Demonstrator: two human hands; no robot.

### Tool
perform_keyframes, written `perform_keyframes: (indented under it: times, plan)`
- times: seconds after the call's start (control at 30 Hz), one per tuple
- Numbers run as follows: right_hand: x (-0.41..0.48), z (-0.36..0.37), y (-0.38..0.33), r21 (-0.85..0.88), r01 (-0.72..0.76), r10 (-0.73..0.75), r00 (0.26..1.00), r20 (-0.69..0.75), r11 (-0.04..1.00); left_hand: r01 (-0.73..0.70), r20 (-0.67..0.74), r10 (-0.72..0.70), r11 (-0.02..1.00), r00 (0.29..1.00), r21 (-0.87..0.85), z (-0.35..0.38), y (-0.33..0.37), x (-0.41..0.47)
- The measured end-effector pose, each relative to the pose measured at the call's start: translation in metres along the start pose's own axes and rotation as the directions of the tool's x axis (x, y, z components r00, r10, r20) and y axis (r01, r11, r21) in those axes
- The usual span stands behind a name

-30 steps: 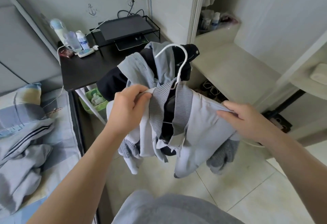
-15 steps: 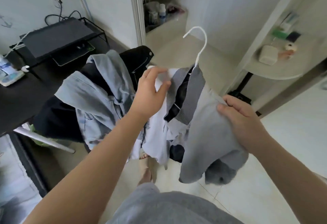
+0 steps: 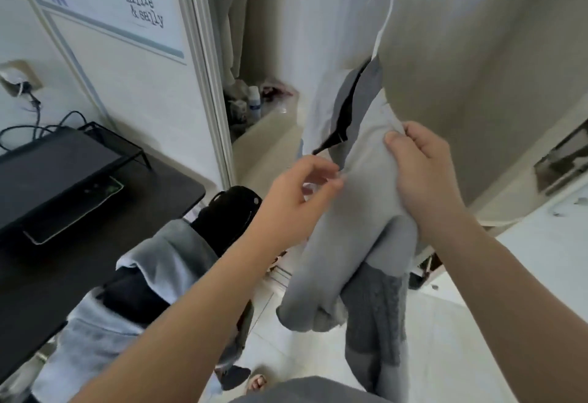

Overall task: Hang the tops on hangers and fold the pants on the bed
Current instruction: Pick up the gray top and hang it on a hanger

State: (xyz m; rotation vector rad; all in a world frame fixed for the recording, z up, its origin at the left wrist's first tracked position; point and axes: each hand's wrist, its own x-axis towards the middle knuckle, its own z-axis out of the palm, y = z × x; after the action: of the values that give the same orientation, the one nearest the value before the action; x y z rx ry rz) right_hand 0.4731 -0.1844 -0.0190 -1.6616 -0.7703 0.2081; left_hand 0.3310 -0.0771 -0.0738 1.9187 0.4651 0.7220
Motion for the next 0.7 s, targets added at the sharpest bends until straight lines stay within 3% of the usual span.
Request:
perform_keyframes:
  times: [0.33, 0.57, 0.7]
  plan:
    - [0.151, 0.079, -0.081, 0.079, 0.162, -0.149, 0.977, -0.154, 0.984, -0.118, 0.073, 0.114, 0.992, 0.991, 0.046, -0.039, 0.0, 0.12]
    - [0.264, 0.106, -0.151, 0.147, 0.321, -0.29, 0.935, -0.202, 0.936, -0.24, -0.175, 0.286, 0.939, 0.942, 0.246, -0.057, 0.027, 0.227]
    - [0.333, 0.118, -0.189, 0.114, 0.414, -0.379, 0.894, -0.24, 0.903, -0.266, -0.221, 0.341, 0.914, 0.914, 0.307, -0.084, 0.048, 0.294]
